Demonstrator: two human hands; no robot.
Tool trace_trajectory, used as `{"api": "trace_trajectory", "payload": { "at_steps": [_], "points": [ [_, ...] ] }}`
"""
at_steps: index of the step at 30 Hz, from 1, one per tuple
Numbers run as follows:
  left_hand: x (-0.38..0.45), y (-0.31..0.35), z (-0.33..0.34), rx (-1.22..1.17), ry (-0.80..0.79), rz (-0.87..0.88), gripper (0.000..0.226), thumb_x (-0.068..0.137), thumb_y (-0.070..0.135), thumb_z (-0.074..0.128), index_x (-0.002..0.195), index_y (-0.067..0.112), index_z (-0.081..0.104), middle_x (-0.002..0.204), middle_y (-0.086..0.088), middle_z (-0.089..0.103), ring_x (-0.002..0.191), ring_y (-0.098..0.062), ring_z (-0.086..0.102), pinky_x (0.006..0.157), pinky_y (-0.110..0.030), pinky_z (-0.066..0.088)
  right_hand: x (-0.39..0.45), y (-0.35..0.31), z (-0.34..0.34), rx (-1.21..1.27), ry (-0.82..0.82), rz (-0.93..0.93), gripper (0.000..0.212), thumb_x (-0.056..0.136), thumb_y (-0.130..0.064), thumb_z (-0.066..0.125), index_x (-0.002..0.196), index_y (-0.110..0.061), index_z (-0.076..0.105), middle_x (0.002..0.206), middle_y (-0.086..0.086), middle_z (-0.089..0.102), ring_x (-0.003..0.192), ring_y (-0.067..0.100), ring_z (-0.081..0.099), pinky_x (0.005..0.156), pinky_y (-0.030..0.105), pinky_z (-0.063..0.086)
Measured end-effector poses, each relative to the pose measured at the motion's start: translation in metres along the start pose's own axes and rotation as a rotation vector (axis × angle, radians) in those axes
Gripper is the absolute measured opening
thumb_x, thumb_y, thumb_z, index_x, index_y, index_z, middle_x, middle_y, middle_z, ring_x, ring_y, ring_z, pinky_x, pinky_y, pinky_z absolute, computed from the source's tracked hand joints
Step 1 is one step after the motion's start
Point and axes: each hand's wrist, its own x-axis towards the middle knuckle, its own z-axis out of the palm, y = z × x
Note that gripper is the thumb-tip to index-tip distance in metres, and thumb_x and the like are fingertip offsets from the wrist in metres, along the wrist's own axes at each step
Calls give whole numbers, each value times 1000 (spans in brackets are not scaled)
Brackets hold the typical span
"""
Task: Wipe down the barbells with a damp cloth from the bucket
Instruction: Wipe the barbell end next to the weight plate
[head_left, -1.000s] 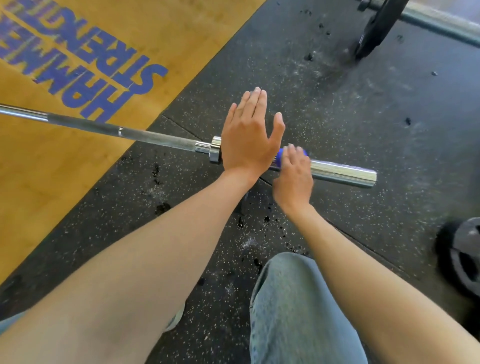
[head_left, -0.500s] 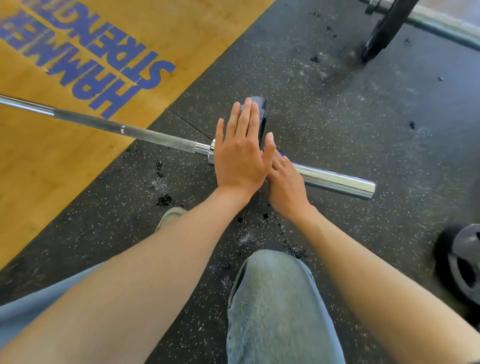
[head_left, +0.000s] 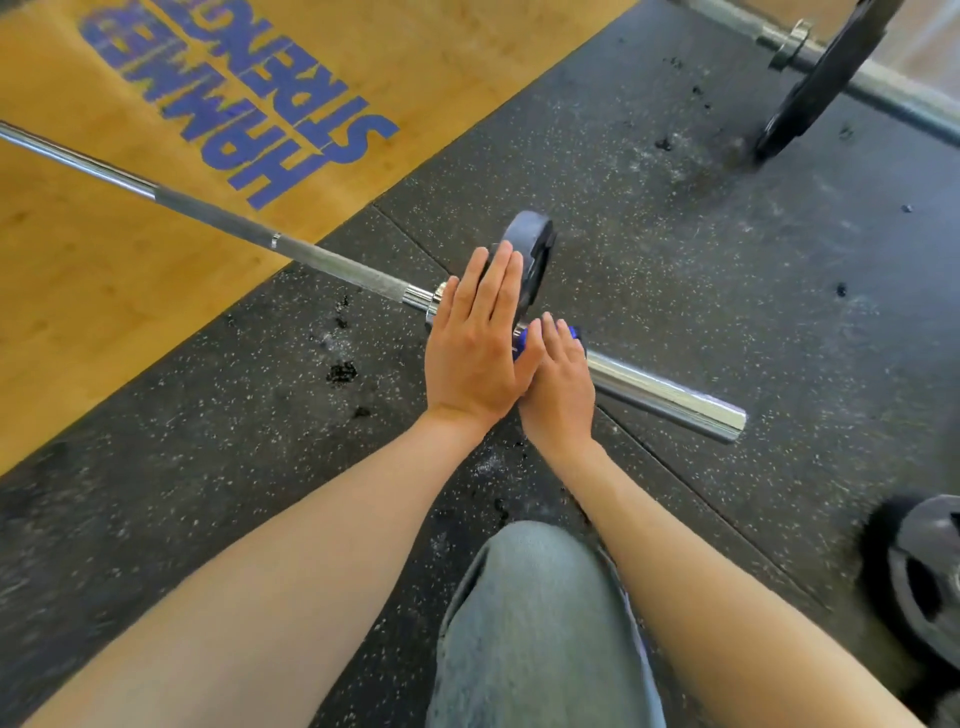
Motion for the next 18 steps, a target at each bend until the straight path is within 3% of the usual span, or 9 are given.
{"api": "trace_trajectory", "payload": {
  "at_steps": [2, 4, 6, 8, 10, 14, 18],
  "points": [
    [-3, -1, -1, -11, 7, 5, 64, 102, 39, 45, 157, 7, 36, 165, -7, 32, 155, -25, 24, 125, -45, 22, 8, 18, -14, 13, -40, -111, 61, 89, -1, 64, 147, -4, 47, 150, 16, 51, 140, 33, 46, 117, 43, 37],
    [-5, -3, -1, -23, 12, 5, 64, 102, 40, 43, 157, 8, 36, 165, -7, 33, 155, -24, 24, 125, -46, 23, 10, 26, -20, 49, -6, 63, 51, 91, 1, 60, 141, -1, 52, 141, 15, 58, 128, 33, 53, 109, 40, 38],
    [-10, -4, -4, -31, 12, -3, 65, 102, 41, 43, 157, 8, 36, 165, -7, 32, 155, -24, 24, 125, -46, 22, 0, 7, -12, 18, 22, 97, 53, 89, 1, 64, 140, 1, 51, 144, 18, 54, 135, 35, 48, 116, 42, 34],
    [-17, -7, -6, -47, 14, 5, 64, 102, 39, 45, 157, 8, 35, 165, -7, 32, 155, -25, 23, 125, -46, 22, -12, -2, 0, -29, -13, -73, 61, 89, 0, 64, 147, 0, 44, 154, 19, 44, 147, 34, 35, 123, 45, 27],
    [-26, -12, -10, -67, 31, 8, 63, 102, 36, 46, 157, 7, 36, 165, -9, 32, 155, -26, 24, 125, -48, 23, -12, 4, -4, 18, -41, -121, 65, 87, 5, 63, 148, -3, 46, 156, 15, 42, 148, 32, 35, 122, 44, 29],
    [-44, -20, -14, -106, 38, 49, 63, 101, 31, 49, 156, 3, 36, 164, -12, 32, 155, -29, 23, 122, -50, 28, -21, -4, -10, 125, 39, 114, 63, 81, 16, 60, 141, -1, 55, 150, 16, 50, 140, 35, 44, 120, 44, 33],
    [-61, -27, -16, -133, 28, 68, 67, 98, 24, 57, 157, 2, 34, 165, -13, 29, 156, -30, 20, 122, -50, 28, -30, -5, -8, 202, 75, 175, 56, 84, 12, 61, 137, -7, 61, 146, 10, 56, 137, 28, 50, 118, 38, 34]
  ]
}}
